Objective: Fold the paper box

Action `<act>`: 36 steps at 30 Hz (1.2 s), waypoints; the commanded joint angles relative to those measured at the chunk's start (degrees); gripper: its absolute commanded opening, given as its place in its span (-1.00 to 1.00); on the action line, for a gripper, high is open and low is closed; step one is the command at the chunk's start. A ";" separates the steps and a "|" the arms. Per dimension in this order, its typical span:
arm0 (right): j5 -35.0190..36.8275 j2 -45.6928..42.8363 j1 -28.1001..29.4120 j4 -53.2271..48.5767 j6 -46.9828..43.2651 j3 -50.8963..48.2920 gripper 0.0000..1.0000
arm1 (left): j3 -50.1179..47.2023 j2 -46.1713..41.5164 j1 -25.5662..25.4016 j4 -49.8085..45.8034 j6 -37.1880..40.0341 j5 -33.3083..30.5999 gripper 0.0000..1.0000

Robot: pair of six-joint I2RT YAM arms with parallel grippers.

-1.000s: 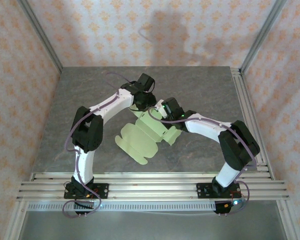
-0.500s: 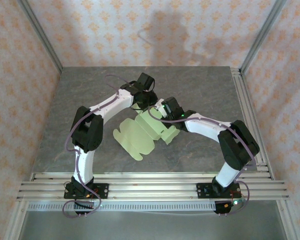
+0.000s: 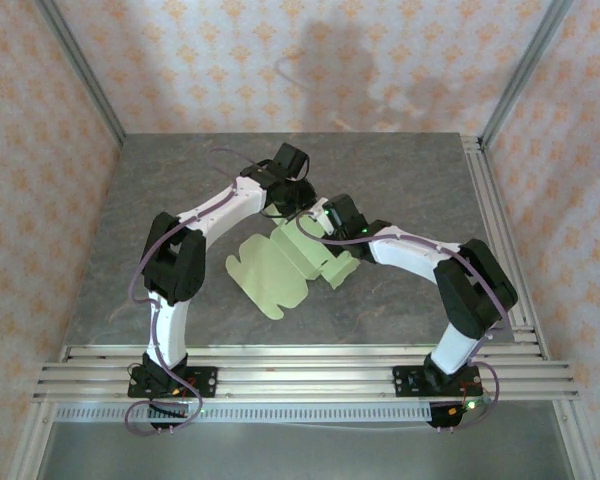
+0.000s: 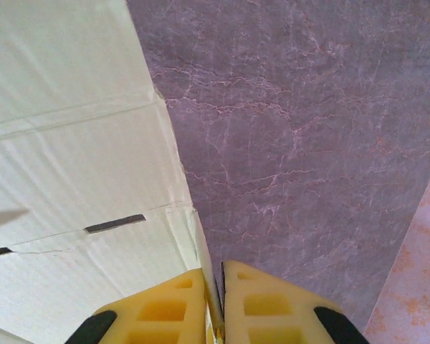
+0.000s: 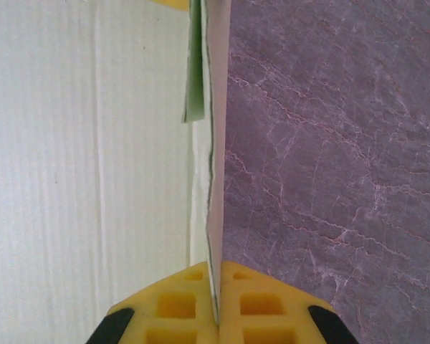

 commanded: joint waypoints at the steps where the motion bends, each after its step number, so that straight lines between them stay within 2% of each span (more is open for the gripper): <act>1: 0.45 0.84 0.25 0.92 -0.26 1.90 -1.00 | 2.09 -0.93 -1.38 -1.02 0.90 2.83 -0.70; 4: 0.88 0.95 0.25 0.63 0.17 1.90 -1.00 | 1.93 -1.68 -1.40 -1.72 1.53 1.36 -0.33; 12: 3.44 2.50 -0.10 -1.81 3.33 2.90 -1.00 | -3.42 -10.49 -1.21 -1.12 3.80 -6.37 0.31; 18: 4.31 2.39 -0.18 -1.49 2.25 2.16 -1.00 | -6.73 -17.28 0.46 -3.10 6.83 -10.79 1.00; 24: 3.84 1.36 -0.19 -1.59 0.88 1.83 -1.00 | -13.69 -23.77 3.12 -0.51 14.07 -14.60 1.00; 31: 0.91 0.61 -0.54 -3.11 -1.40 2.07 -0.99 | -32.06 -33.62 10.18 15.69 17.25 -8.95 1.00; 36: -2.32 0.35 -1.90 -5.48 -2.68 3.35 -1.00 | -36.42 -38.64 11.96 14.66 23.61 -13.26 1.00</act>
